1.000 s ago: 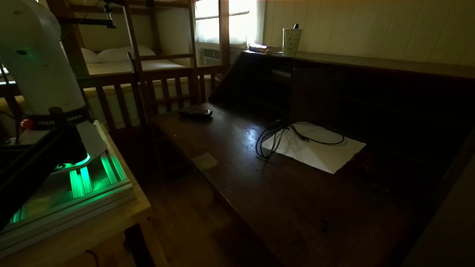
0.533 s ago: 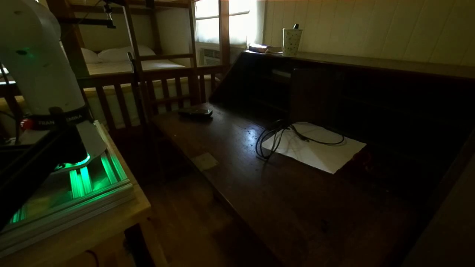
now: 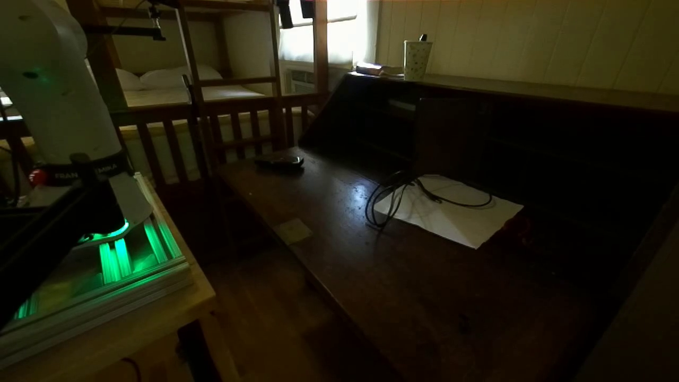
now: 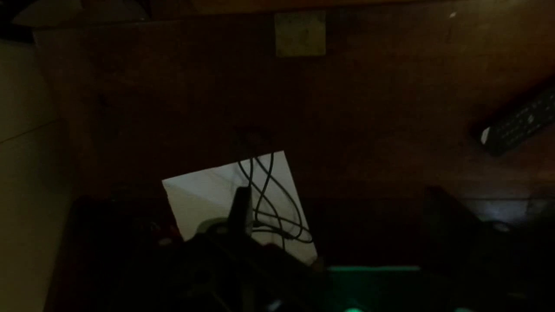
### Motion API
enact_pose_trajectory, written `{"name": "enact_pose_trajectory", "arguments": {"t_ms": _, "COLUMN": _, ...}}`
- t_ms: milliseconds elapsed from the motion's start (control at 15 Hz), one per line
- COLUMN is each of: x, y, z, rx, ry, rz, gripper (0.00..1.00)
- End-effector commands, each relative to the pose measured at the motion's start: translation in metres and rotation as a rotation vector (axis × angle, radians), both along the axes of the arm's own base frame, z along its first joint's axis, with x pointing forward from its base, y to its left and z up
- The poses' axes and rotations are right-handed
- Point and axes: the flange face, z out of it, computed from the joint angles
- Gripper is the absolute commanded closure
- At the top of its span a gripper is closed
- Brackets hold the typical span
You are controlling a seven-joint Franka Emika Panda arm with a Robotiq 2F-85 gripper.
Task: Put the black cable on top of the cabinet.
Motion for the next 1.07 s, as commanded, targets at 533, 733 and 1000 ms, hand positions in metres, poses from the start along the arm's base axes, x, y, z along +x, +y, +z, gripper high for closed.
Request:
{"name": "enact_pose_trajectory", "arguments": {"t_ms": 533, "x": 0.120, "y": -0.095, "z": -0.132, "rx": 0.098, "ry": -0.040, "rz": -0.029, "gripper": 0.00}}
{"name": "enact_pose_trajectory", "arguments": {"t_ms": 733, "x": 0.108, "y": -0.082, "z": -0.130, "rx": 0.086, "ry": -0.026, "rz": -0.037, "gripper": 0.00}}
{"name": "enact_pose_trajectory", "arguments": {"t_ms": 1000, "x": 0.106, "y": -0.083, "z": -0.118, "rx": 0.082, "ry": -0.048, "rz": -0.038, "gripper": 0.00}}
